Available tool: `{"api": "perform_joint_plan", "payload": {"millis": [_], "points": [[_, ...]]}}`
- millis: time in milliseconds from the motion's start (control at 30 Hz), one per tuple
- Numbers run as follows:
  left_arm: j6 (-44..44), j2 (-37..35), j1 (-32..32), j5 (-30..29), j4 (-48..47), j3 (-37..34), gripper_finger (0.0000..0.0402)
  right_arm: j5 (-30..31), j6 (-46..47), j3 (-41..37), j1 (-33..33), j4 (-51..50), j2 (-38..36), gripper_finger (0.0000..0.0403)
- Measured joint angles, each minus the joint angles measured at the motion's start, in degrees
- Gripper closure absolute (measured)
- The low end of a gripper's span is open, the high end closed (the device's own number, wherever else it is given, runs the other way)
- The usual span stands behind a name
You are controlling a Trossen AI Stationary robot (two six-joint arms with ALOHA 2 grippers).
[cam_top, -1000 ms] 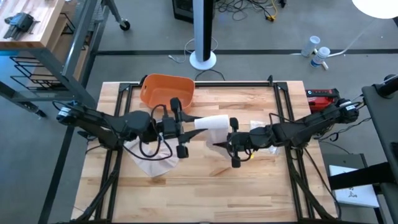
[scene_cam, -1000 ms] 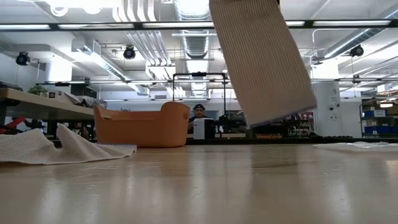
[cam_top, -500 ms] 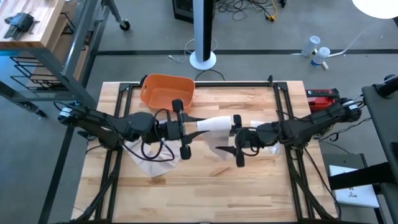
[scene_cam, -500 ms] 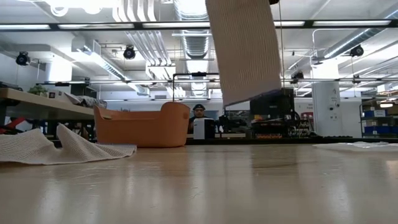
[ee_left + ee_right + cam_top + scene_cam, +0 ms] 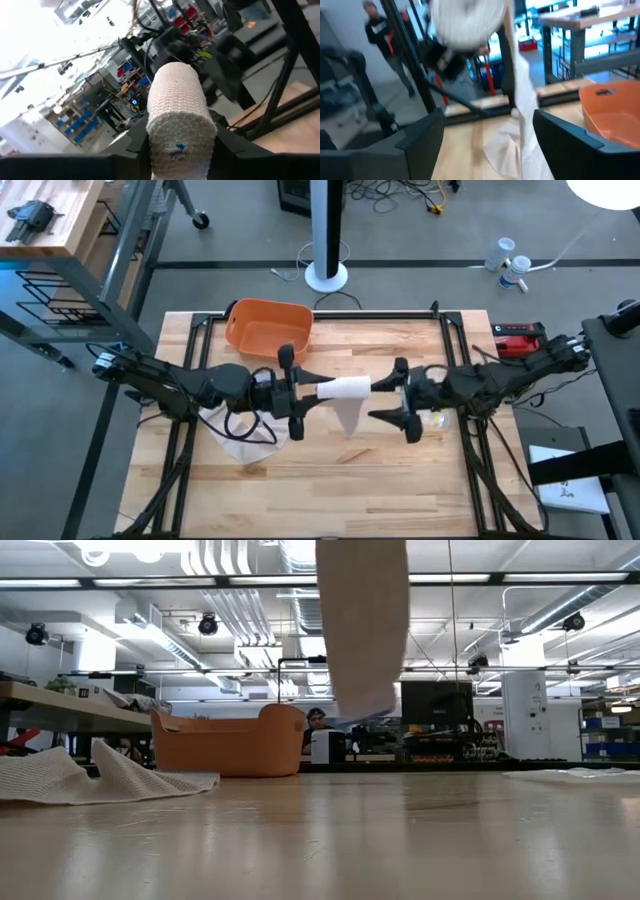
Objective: Roll bandage
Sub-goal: Roll the right white bandage
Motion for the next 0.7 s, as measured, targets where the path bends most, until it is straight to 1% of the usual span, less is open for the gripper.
{"api": "perform_joint_plan", "payload": {"millis": [167, 233, 333, 533, 700], "points": [[3.7, 0.0, 0.0, 1.5, -0.3, 0.0, 0.0286, -2.0, 0.0, 0.1, 0.0, 4.2, -1.2, 0.0092], [3.9, 0.0, 0.0, 2.5, -0.2, 0.0, 0.0286, -2.1, -0.4, 0.1, 0.0, 5.5, -1.0, 0.0092], [4.0, 0.0, 0.0, 2.6, -1.1, 0.0, 0.0286, -2.5, -0.9, 0.3, 0.0, 7.0, -0.4, 0.0091], [1.8, 0.0, 0.0, 2.9, -2.2, 0.0, 0.0286, -2.1, -3.5, 4.4, 0.0, 6.8, 1.9, 0.0089], [-0.5, 0.0, 0.0, 5.5, -3.1, -0.1, 0.0286, -2.0, -6.1, 9.4, -0.7, 4.8, 6.7, 0.0089]]}}
